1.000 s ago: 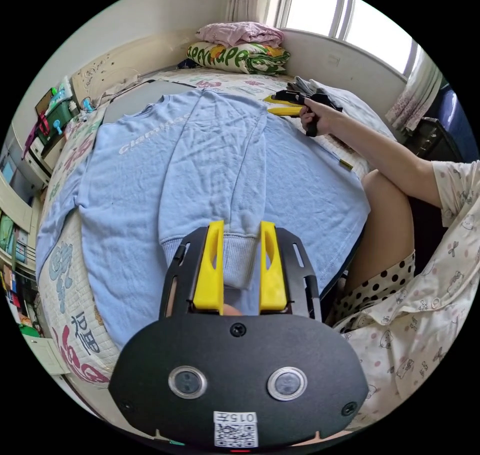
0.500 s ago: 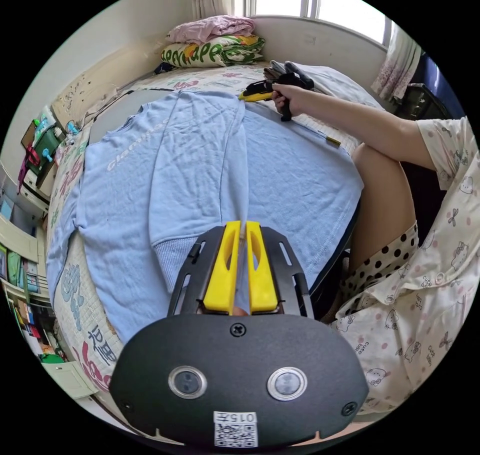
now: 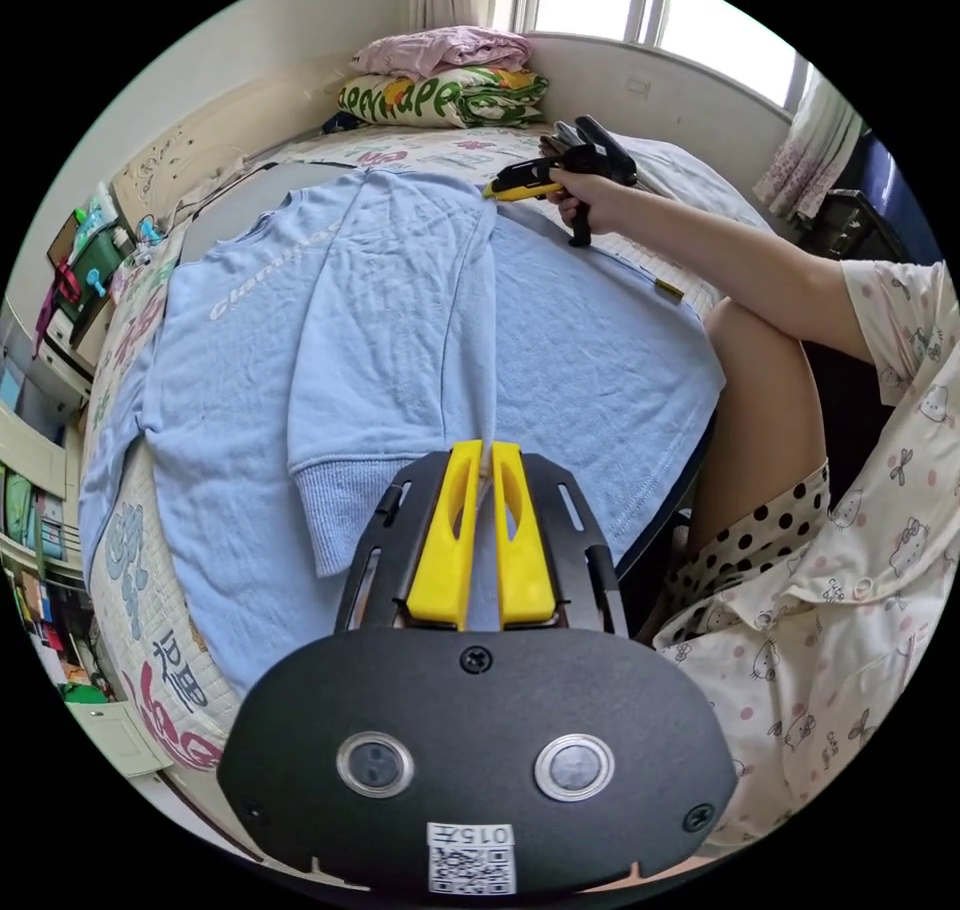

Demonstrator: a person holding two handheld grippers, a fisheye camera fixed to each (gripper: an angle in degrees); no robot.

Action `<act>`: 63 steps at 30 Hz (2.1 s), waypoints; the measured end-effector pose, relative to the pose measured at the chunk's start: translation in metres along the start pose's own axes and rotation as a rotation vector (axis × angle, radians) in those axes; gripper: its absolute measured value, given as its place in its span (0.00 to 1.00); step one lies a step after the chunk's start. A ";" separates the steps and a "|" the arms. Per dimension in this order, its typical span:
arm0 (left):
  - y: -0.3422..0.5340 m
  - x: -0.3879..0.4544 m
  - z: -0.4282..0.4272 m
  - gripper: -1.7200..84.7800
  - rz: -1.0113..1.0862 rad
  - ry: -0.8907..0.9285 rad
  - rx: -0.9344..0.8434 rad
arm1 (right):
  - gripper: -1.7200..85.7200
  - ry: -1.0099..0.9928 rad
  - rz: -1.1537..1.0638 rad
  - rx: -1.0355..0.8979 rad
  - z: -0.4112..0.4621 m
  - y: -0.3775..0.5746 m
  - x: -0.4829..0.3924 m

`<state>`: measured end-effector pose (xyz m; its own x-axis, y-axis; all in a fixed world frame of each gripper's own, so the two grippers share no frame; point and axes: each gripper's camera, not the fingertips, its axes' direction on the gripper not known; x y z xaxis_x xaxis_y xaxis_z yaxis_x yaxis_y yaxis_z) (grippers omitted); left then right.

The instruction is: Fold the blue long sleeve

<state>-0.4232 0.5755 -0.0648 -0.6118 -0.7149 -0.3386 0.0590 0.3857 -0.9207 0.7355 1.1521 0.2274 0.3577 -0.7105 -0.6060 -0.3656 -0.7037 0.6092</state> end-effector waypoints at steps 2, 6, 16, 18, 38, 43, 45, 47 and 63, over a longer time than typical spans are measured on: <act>-0.001 0.006 -0.001 0.03 0.005 -0.025 -0.019 | 0.06 0.039 -0.010 0.006 0.015 0.022 0.005; 0.010 -0.004 -0.003 0.03 -0.040 0.030 0.011 | 0.07 0.107 -0.020 0.058 0.030 0.068 0.012; 0.053 0.028 -0.005 0.04 -0.066 -0.095 0.093 | 0.02 0.026 0.080 0.319 0.023 0.138 -0.066; 0.060 0.033 -0.004 0.04 -0.068 -0.107 0.098 | 0.02 -0.037 0.060 0.339 0.016 0.136 -0.110; 0.237 -0.055 -0.044 0.08 -0.290 -0.113 0.311 | 0.04 0.167 -0.923 0.736 0.124 0.451 -0.193; 0.277 -0.112 -0.016 0.09 -0.431 -0.015 0.341 | 0.07 0.002 -1.168 0.222 0.237 0.541 -0.064; 0.287 -0.128 -0.003 0.09 -0.461 0.039 0.353 | 0.08 0.075 -1.271 0.028 0.287 0.582 -0.019; 0.292 -0.141 0.020 0.10 -0.477 0.104 0.349 | 0.08 0.253 -1.383 -0.110 0.340 0.634 0.031; 0.333 -0.172 0.130 0.05 -0.431 0.194 0.240 | 0.05 0.418 -1.453 -0.508 0.462 0.673 0.158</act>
<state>-0.1965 0.7510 -0.3382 -0.7540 -0.6490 0.1012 -0.0647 -0.0800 -0.9947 0.1493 0.5685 0.3054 0.3624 0.6448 -0.6729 0.7621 -0.6207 -0.1843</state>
